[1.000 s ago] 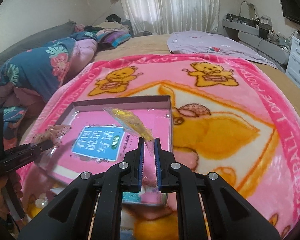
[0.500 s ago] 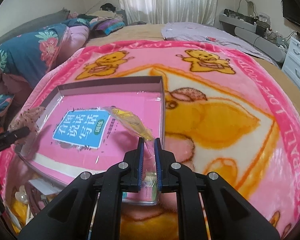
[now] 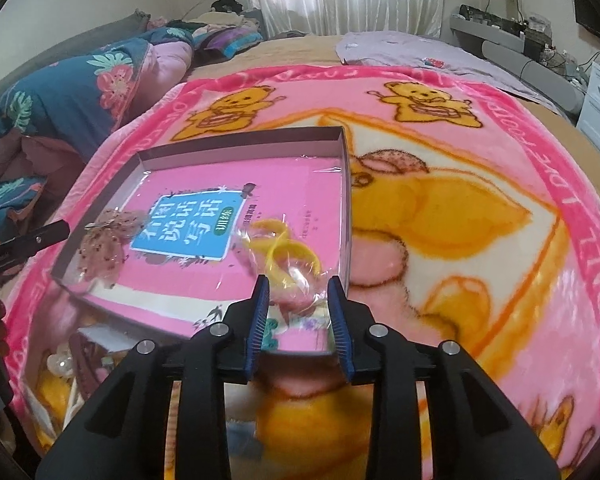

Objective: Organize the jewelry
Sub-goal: 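Carry the bow clip and bagged ring into the grey tray and release both, then withdraw both tools from the tray and move the left tool toward the pearl clip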

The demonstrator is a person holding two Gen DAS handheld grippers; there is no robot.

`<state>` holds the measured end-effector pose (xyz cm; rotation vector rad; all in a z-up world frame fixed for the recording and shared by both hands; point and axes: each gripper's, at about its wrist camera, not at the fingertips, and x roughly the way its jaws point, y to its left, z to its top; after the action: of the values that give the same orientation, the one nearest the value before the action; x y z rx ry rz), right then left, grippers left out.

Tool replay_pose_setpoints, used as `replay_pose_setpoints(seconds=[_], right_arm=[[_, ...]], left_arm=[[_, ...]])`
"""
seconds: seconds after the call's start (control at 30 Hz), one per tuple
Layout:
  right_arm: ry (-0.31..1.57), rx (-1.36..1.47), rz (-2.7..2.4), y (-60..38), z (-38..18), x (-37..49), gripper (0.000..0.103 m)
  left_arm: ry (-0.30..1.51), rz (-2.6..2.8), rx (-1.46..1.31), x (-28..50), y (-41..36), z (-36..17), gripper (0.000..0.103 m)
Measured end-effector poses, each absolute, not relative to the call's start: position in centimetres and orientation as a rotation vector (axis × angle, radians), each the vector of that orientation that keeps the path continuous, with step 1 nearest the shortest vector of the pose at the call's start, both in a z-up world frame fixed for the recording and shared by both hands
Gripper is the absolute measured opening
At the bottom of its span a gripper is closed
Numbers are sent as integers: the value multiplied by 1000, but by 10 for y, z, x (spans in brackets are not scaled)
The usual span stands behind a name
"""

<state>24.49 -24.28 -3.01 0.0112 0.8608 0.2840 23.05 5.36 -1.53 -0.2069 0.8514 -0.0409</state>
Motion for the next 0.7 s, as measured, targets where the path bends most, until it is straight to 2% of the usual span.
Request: replay_pose_setpoints(seconds=[0.17, 0.23, 0.37, 0.47, 0.57, 0.7], right_arm=[[813, 49, 279, -254, -13, 232, 47], [794, 55, 273, -257, -6, 227, 52], [736, 44, 255, -262, 9, 214, 71], [707, 40, 249, -266, 17, 204, 74], [686, 52, 246, -272, 23, 195, 84], [656, 52, 246, -276, 33, 179, 84]], left_arm=[[819, -43, -207, 221, 56, -1, 65], [807, -41, -207, 217, 57, 6, 71], [777, -32, -208, 206, 60, 19, 82], [752, -23, -206, 196, 60, 28, 91], [737, -24, -196, 187, 58, 34, 93], [710, -21, -168, 174, 50, 44, 93]])
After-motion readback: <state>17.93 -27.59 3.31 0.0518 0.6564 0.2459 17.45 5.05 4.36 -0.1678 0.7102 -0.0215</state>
